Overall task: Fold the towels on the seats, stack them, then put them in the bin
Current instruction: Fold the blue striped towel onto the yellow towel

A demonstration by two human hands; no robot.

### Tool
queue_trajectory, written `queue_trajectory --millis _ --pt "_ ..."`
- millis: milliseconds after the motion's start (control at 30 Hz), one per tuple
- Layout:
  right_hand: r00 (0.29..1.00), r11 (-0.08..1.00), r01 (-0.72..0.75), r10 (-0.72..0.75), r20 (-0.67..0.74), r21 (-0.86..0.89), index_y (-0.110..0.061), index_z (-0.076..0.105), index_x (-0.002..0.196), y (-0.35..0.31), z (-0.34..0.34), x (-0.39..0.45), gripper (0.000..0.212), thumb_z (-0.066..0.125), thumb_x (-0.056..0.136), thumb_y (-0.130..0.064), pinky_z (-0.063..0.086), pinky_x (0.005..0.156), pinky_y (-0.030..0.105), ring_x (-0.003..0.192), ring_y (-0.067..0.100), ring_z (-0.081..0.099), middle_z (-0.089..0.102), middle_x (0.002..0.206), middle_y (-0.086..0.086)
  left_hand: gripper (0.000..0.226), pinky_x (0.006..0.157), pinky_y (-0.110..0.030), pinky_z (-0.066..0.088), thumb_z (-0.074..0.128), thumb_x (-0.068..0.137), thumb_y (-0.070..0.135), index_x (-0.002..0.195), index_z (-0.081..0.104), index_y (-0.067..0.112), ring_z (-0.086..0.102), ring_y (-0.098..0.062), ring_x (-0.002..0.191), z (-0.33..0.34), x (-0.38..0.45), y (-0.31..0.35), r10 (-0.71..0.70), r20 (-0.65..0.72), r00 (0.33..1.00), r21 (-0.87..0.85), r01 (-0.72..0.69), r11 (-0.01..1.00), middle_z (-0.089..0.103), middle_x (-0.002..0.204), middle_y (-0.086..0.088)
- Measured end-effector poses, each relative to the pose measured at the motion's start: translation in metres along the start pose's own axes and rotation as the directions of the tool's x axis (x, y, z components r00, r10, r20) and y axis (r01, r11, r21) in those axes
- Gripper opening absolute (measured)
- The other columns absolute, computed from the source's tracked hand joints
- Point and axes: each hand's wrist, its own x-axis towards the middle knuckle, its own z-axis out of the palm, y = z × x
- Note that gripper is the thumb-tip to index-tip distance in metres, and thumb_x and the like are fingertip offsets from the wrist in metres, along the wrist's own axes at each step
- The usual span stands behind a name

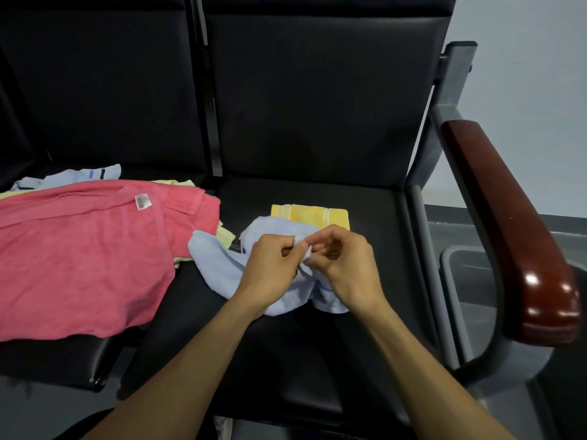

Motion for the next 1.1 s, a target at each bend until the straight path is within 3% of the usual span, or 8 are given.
queue_trajectory --millis 133,233,333,467,633,867,1000,1100 --pt "0.983 0.962 0.131 -0.156 -0.093 -0.239 -0.022 0.066 0.077 0.005 0.001 0.002 0.021 0.071 0.086 -0.003 0.044 0.068 0.007 0.084 -0.005 0.055 0.054 0.095 -0.006 0.040 0.071 -0.043 0.045 0.057 0.102 0.028 0.079 0.062 -0.005 0.051 -0.026 0.070 -0.003 0.003 -0.003 -0.065 0.116 0.991 -0.209 0.089 0.974 0.057 0.072 -0.019" --pt "0.966 0.938 0.199 -0.236 -0.104 -0.282 -0.023 0.061 0.081 0.005 0.001 0.002 0.019 0.066 0.089 -0.006 0.040 0.065 0.008 0.083 0.001 0.056 0.053 0.091 -0.013 0.043 0.067 -0.045 0.048 0.055 0.102 0.035 0.085 0.065 -0.003 0.052 -0.025 0.068 -0.007 0.004 -0.003 0.003 0.101 0.995 -0.086 0.006 0.996 0.059 0.072 -0.023" --pt "0.972 0.953 0.210 -0.228 -0.062 -0.217 -0.020 0.055 0.084 0.004 0.000 0.001 0.017 0.061 0.093 -0.007 0.038 0.054 0.012 0.058 0.005 0.055 0.056 0.060 -0.014 0.045 0.062 -0.038 0.038 0.053 0.104 0.031 0.067 0.056 0.004 0.043 -0.020 0.059 -0.007 0.002 -0.001 0.054 0.042 0.998 0.013 -0.055 0.998 0.046 0.059 -0.010" --pt "0.969 0.927 0.223 -0.244 -0.034 -0.303 -0.024 0.054 0.084 0.008 0.003 0.002 0.015 0.060 0.097 -0.019 0.039 0.052 0.016 0.060 0.005 0.056 0.057 0.063 -0.009 0.043 0.065 -0.026 0.043 0.046 0.106 0.031 0.069 0.063 0.018 0.049 -0.003 0.055 -0.006 -0.003 0.008 0.067 0.071 0.995 0.038 -0.070 0.997 0.054 0.055 0.012" --pt "0.975 0.907 0.186 -0.218 -0.043 -0.378 -0.025 0.054 0.084 0.013 -0.001 0.006 0.013 0.063 0.092 -0.030 0.049 0.058 0.028 0.066 0.010 0.060 0.062 0.068 -0.006 0.027 0.079 -0.032 0.057 0.056 0.103 0.016 0.095 0.075 -0.001 0.073 -0.011 0.081 -0.009 -0.006 0.012 0.150 0.166 0.975 -0.097 -0.135 0.986 0.077 0.088 -0.004" --pt "0.969 0.682 0.149 0.042 0.242 -0.716 -0.021 0.037 0.063 0.044 -0.025 0.011 0.038 0.064 0.089 -0.027 0.039 0.057 0.035 0.070 0.031 0.052 0.048 0.068 -0.001 0.020 0.078 -0.051 0.057 0.058 0.100 0.016 0.089 0.074 0.011 0.072 -0.024 0.082 -0.034 0.007 -0.016 0.132 -0.063 0.989 0.136 -0.123 0.983 0.076 0.083 -0.004" --pt "0.957 0.610 0.144 0.114 0.266 -0.779 -0.022 0.053 0.086 0.055 -0.035 0.004 0.018 0.068 0.088 -0.032 0.047 0.072 0.039 0.092 0.033 0.060 0.062 0.096 0.004 0.023 0.064 -0.025 0.046 0.057 0.100 0.011 0.083 0.070 0.018 0.060 -0.006 0.067 -0.053 0.003 -0.022 0.132 -0.117 0.984 0.175 -0.111 0.978 0.068 0.072 0.007" --pt "0.971 0.605 0.129 0.085 0.225 -0.786 -0.022 0.059 0.108 0.055 -0.040 -0.004 0.019 0.063 0.090 -0.028 0.048 0.073 0.040 0.097 0.035 0.061 0.064 0.106 0.005 0.020 0.067 -0.041 0.048 0.056 0.100 0.012 0.086 0.071 0.012 0.063 -0.028 0.072 -0.065 0.000 -0.033 0.090 -0.177 0.980 0.228 -0.048 0.972 0.069 0.078 -0.009"
